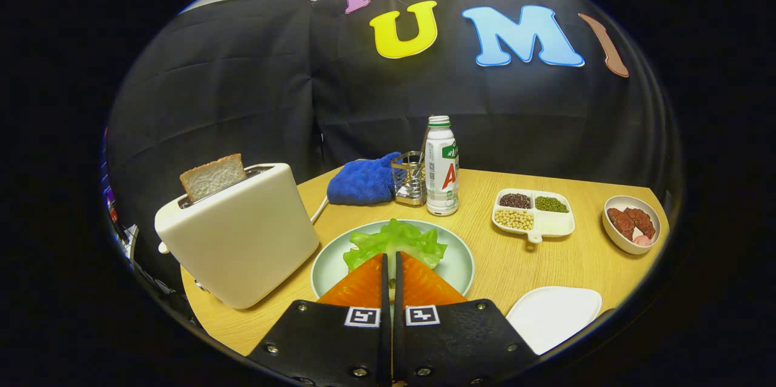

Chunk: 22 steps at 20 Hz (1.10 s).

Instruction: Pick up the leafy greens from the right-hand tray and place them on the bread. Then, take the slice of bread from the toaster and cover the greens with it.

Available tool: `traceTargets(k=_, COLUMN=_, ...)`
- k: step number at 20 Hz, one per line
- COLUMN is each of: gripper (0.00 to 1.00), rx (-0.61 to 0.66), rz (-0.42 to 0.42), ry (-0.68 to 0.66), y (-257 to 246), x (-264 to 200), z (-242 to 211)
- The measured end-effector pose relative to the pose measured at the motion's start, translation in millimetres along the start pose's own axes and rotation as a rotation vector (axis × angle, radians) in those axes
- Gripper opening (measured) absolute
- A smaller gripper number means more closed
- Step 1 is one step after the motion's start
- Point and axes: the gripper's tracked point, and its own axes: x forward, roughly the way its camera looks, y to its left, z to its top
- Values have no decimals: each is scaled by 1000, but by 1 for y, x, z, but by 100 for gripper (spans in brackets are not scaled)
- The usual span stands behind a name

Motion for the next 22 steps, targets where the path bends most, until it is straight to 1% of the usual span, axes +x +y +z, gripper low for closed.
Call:
traceTargets(k=2, gripper=1, rx=-1, rz=13, ry=25, y=3, x=3, z=-9)
traceTargets(k=4, gripper=1, rx=-17, rz=-17, ry=31, y=-4, x=7, z=-13)
traceTargets(k=7, gripper=1, rx=-10, rz=-1, ry=52, y=1, x=9, z=-21)
traceTargets(k=9, gripper=3, rx=-19, rz=-12, ry=69, y=-1, x=9, z=-24)
traceTargets(k=10, gripper=6, rx=-35, rz=-23, ry=77, y=-2, x=9, z=-27)
traceTargets(k=11, gripper=6, rx=-50, rz=-27, ry=73, y=-2, x=11, z=-27)
traceTargets(k=12, gripper=10, rx=-64, rz=-45, ry=62, y=-3, x=7, z=-24)
traceTargets(k=13, gripper=13, rx=-73, rz=-42, ry=44, y=0, x=4, z=-19)
traceTargets(k=14, gripper=22, rx=-79, rz=-47, ry=33, y=1, x=2, z=-17)
traceTargets(k=18, gripper=45, rx=-94, rz=-91, ry=-25, y=-7, x=-10, z=-5)
traceTargets(k=20, gripper=46, rx=-79, rz=-101, ry=-52, y=-7, x=-17, z=1)
traceTargets(k=22, gripper=46, rx=-54, rz=-85, ry=-88, y=3, x=-28, z=11)
